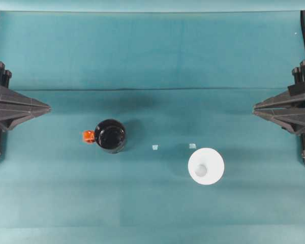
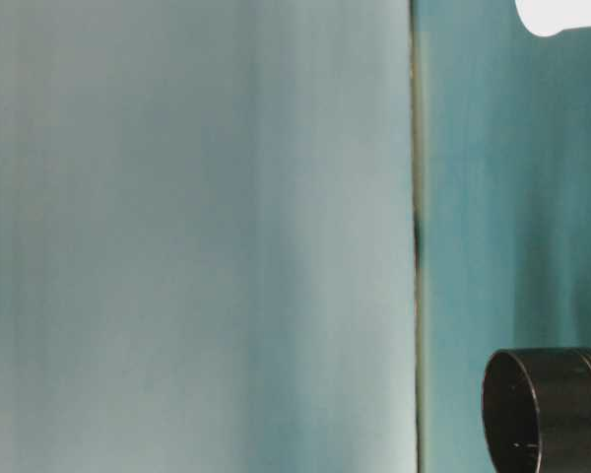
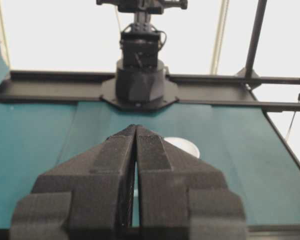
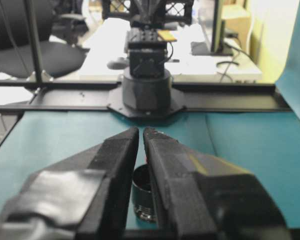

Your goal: Put the paper cup into the moved red handle cup holder.

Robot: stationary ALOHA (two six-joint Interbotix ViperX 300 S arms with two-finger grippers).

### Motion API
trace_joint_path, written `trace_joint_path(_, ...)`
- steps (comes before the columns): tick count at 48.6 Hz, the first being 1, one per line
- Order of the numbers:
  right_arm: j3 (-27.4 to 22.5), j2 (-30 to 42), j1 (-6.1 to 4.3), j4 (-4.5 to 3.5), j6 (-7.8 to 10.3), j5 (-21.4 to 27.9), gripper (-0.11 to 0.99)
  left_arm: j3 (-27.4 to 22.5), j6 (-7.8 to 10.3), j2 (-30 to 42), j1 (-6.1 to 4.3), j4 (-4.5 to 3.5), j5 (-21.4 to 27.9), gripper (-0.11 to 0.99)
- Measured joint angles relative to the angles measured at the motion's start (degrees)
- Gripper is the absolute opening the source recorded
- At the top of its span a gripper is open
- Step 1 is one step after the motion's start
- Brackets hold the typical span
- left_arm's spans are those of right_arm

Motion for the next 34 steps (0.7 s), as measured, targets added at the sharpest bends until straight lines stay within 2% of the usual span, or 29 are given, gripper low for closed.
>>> trace_joint_path(1, 0.0, 0.0, 0.0, 0.0, 0.0, 0.09, 0.0, 0.0, 0.0, 0.09, 0.0, 0.18, 0.09, 0.03)
trace_joint_path(3, 0.0, 0.09, 0.0, 0.18, 0.09, 0.09, 0.0, -0.35, -1.32, 1.14, 0.0, 0.35, 0.79, 0.03)
trace_joint_path(7, 0.09, 0.18, -0.09, 0.53, 0.44, 0.97, -0.07, -1.49, -4.22, 4.57, -0.09, 0.53, 2.64, 0.03)
trace_joint_path(13, -0.09, 0.09, -0.09, 0.62, 2.46, 4.75, -0.1, -3.52, -6.59, 7.29, -0.09, 0.7, 4.66, 0.03)
trace_joint_path(21, -0.09, -0.26, -0.18, 0.7, 4.92, 13.1, -0.1, -6.15, -6.77, 7.47, -0.09, 0.79, 10.02, 0.03)
trace_joint_path(28, -0.09, -0.97, -0.09, 0.7, 5.63, 18.54, -0.1, -7.73, -6.86, 8.09, -0.18, 0.79, 20.04, 0.03)
trace_joint_path(34, -0.09, -1.49, -0.18, 0.7, 5.89, 20.83, -0.1, -9.76, -6.86, 9.4, -0.18, 0.97, 29.27, 0.03)
